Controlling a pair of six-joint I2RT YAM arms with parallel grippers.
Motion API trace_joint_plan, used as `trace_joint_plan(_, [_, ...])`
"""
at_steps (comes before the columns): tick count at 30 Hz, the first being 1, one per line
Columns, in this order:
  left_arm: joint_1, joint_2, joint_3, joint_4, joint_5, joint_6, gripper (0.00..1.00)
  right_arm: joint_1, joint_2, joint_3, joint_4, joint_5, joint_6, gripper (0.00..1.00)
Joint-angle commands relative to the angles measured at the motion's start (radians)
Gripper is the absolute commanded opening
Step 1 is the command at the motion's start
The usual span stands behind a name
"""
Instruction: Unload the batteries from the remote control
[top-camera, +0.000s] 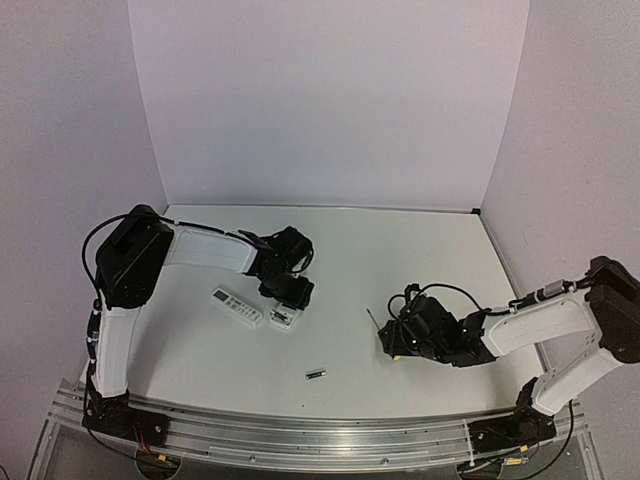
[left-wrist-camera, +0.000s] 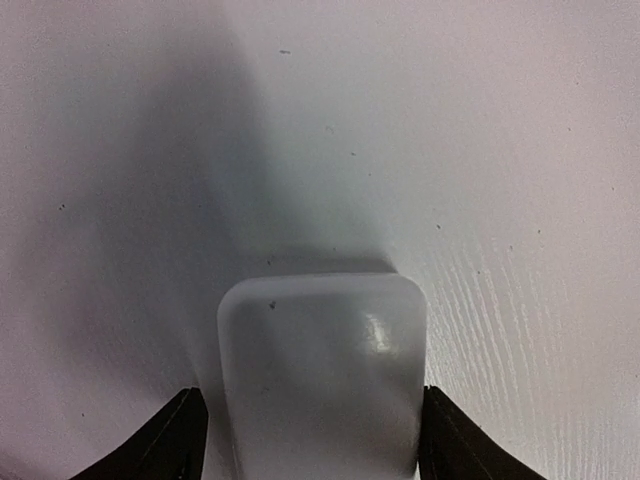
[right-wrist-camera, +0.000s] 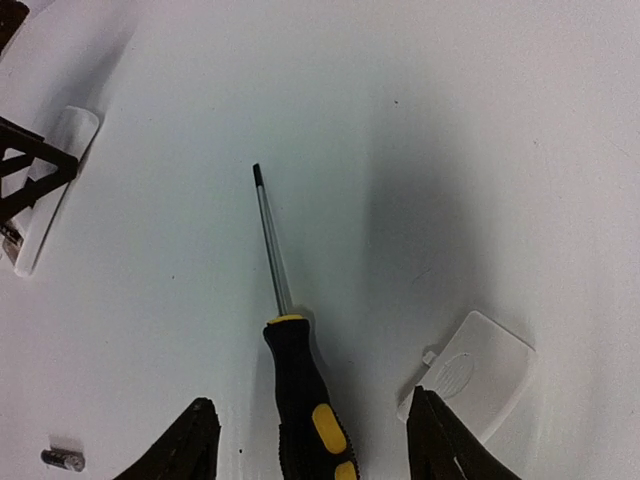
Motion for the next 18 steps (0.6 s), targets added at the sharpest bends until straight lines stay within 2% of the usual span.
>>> trace_joint_plan(1, [-0.028,0.054,0.06,-0.062,-0.069,-0.006,0.61,0.004,-0.092,-0.023,-0.024,0.037,0.025,0.65])
trace_joint_plan(5, [-0.028,0.065,0.074,-0.07,-0.067,-0.028,0.41,0.004,-0.174,-0.041,-0.063,0.055,0.038,0.67])
trace_joint_plan(11, [-0.028,0.005,0.056,0.001,0.047,-0.061,0.23,0.004,-0.283,-0.065,-0.117,0.074,0.038,0.67])
trace_joint_plan(18, [-0.024,-0.139,-0.03,0.194,0.235,-0.121,0.06,0.004,-0.366,-0.084,-0.182,0.095,0.034,0.67])
